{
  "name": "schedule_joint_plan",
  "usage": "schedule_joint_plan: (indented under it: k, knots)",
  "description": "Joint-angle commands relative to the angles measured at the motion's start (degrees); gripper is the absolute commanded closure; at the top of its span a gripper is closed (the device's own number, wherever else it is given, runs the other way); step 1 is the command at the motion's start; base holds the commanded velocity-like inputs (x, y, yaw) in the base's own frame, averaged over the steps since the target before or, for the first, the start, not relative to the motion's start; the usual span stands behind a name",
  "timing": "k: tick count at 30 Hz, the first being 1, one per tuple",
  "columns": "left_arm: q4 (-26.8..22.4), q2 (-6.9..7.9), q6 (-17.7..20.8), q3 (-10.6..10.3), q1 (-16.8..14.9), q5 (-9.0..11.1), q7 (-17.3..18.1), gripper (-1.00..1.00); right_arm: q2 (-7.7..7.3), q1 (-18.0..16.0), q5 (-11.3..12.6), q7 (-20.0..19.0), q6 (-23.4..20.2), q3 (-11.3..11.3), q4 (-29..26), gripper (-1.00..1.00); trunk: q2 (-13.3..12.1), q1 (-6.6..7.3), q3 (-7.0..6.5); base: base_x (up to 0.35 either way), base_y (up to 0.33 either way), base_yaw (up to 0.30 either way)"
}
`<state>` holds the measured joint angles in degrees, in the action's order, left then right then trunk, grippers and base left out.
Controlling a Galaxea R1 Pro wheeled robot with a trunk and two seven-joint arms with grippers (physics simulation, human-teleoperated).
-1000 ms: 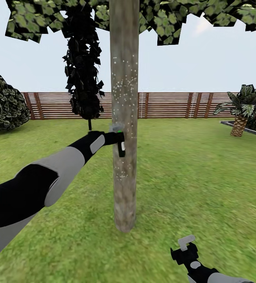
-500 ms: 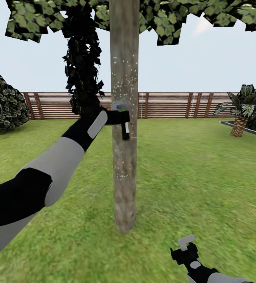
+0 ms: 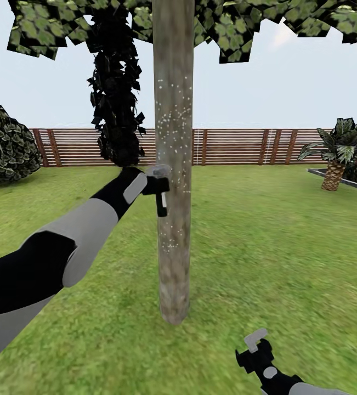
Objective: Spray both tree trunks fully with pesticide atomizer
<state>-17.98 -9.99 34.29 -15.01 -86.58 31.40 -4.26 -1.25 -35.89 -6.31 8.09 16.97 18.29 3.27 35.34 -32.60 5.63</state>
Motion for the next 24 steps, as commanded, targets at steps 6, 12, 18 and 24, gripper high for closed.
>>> schedule_joint_plan:
  k: [6, 12, 18, 24]
  knots:
    - [9.6, -0.01, -8.0, -0.1, 0.0, 0.1, 3.2, 1.00, 0.02, 0.0, -0.9, 0.0, 0.0, 0.0, 0.0, -1.00, 0.0, 0.00, -0.01, 0.000, 0.000, 0.000]
    - [11.3, -0.01, -10.5, -0.2, 0.0, 0.1, 6.2, 1.00, 0.10, 0.0, -1.0, 0.0, 0.0, 0.0, 0.0, -1.00, 0.0, 0.00, -0.01, 0.000, 0.000, 0.000]
    - [11.5, -0.01, -10.6, -0.3, 0.7, 0.1, 12.3, 1.00, 0.11, 0.0, -1.0, 0.0, 0.0, 0.0, 0.0, -1.00, 0.0, 0.00, -0.01, 0.000, 0.000, 0.000]
    - [11.5, -0.01, -10.4, -0.5, 2.0, 0.0, 21.7, 1.00, 0.18, 0.0, -1.0, 0.0, 0.0, 0.0, 0.0, -1.00, 0.0, 0.00, -0.01, 0.000, 0.000, 0.000]
